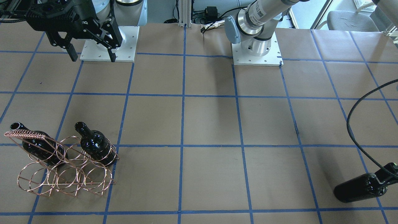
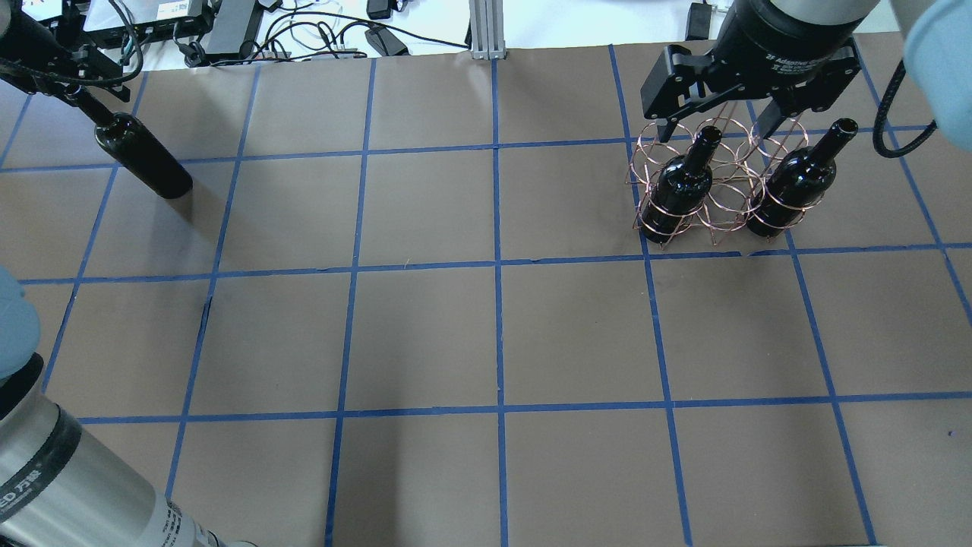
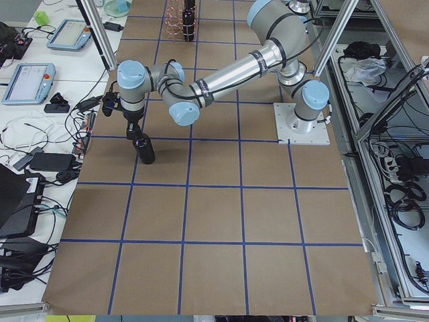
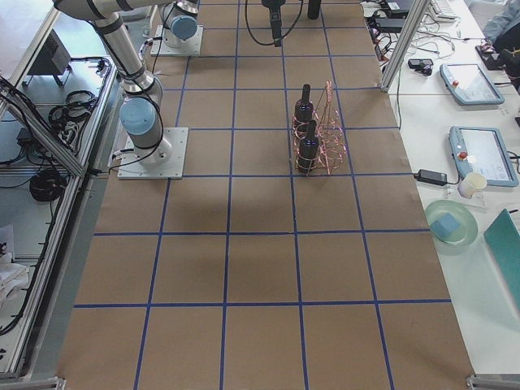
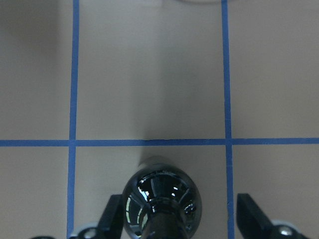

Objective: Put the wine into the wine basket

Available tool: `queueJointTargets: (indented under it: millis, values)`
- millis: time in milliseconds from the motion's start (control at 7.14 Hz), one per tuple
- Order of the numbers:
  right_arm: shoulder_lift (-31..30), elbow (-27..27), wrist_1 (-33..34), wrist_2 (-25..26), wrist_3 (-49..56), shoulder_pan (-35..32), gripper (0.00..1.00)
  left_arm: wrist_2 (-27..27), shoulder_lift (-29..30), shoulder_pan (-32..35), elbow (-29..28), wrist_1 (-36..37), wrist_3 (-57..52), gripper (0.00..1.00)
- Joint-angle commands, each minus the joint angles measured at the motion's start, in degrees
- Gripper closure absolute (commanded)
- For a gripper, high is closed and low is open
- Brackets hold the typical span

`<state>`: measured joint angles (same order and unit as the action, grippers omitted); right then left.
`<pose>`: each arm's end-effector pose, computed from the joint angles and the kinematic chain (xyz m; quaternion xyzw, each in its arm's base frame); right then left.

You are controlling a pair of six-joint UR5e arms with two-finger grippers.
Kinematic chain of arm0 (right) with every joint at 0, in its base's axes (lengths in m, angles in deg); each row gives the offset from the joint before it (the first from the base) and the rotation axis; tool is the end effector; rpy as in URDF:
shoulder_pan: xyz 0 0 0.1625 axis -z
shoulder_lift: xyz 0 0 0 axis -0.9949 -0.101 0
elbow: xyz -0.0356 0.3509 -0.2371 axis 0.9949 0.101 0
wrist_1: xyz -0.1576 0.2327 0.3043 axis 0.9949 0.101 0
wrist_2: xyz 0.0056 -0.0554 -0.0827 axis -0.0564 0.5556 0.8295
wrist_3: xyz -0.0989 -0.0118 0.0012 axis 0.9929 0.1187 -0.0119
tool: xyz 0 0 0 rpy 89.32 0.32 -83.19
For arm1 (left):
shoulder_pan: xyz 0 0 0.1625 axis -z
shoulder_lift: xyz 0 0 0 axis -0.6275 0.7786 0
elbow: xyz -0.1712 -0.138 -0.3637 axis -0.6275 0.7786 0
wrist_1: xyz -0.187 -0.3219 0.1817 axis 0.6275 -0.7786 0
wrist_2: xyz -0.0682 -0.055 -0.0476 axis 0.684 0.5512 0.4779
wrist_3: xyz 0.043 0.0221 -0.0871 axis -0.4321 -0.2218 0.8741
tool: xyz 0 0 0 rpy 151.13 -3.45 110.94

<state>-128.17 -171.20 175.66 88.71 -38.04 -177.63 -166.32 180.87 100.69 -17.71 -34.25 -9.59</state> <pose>0.1613 -0.4617 0.5565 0.0030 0.9971 -0.0755 0.0053 0.2138 -0.7110 0.3720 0.0037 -0.9929 0.1180 0.0170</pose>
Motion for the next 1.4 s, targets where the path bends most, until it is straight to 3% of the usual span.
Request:
queueJointTargets:
  millis: [0, 420, 561, 701, 1261]
  values:
    - [0.0, 0.0, 0.0, 0.0, 0.0, 0.0, 0.0, -1.2, 0.3, 0.0, 0.0, -0.1, -0.4, 0.25]
    - [0.0, 0.0, -0.2, 0.2, 0.1, 0.1, 0.0, -1.3, 0.1, -0.1, 0.0, -0.1, -0.4, 0.26]
    - [0.0, 0.0, -0.2, 0.2, 0.1, 0.1, 0.0, -1.6, 0.1, -0.1, 0.0, -0.2, -0.4, 0.33]
    - [0.0, 0.0, -0.2, 0.2, 0.1, 0.1, 0.0, -1.9, 0.1, -0.1, 0.0, -0.6, -0.4, 0.53]
    - [0.1, 0.0, -0.2, 0.2, 0.1, 0.0, 0.0, -1.9, 0.0, -0.1, 0.3, -0.7, -0.5, 0.55]
